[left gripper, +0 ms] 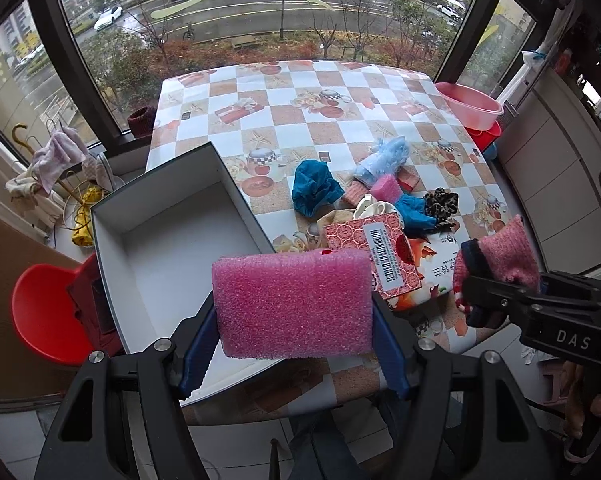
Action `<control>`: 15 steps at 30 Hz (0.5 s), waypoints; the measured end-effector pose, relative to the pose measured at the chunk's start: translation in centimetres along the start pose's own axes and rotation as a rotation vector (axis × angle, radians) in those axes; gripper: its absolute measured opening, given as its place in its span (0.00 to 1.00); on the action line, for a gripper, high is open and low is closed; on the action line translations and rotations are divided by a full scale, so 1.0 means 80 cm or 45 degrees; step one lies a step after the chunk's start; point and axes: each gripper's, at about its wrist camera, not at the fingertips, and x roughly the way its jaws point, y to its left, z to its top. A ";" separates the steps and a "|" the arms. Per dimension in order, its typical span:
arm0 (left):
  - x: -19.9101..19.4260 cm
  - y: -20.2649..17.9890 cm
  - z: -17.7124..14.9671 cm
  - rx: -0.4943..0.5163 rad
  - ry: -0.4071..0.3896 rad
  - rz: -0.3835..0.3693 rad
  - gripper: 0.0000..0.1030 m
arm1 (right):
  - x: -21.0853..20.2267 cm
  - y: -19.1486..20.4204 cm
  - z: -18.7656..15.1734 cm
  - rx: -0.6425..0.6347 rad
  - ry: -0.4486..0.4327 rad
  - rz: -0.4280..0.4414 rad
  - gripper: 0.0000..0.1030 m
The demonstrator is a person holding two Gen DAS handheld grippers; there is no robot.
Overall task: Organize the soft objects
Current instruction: 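Carry the pink sponge and knit hat with both tools over the white box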
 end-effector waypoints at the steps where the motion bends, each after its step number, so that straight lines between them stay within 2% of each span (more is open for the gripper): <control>1: -0.001 0.006 -0.001 -0.020 -0.004 0.007 0.71 | 0.000 0.000 0.000 0.000 0.000 0.000 0.43; 7: -0.006 0.060 -0.013 -0.174 -0.014 0.062 0.71 | 0.007 0.038 0.009 -0.114 0.025 0.043 0.43; 15: 0.000 0.135 -0.036 -0.372 0.022 0.146 0.71 | 0.024 0.103 0.025 -0.274 0.071 0.104 0.43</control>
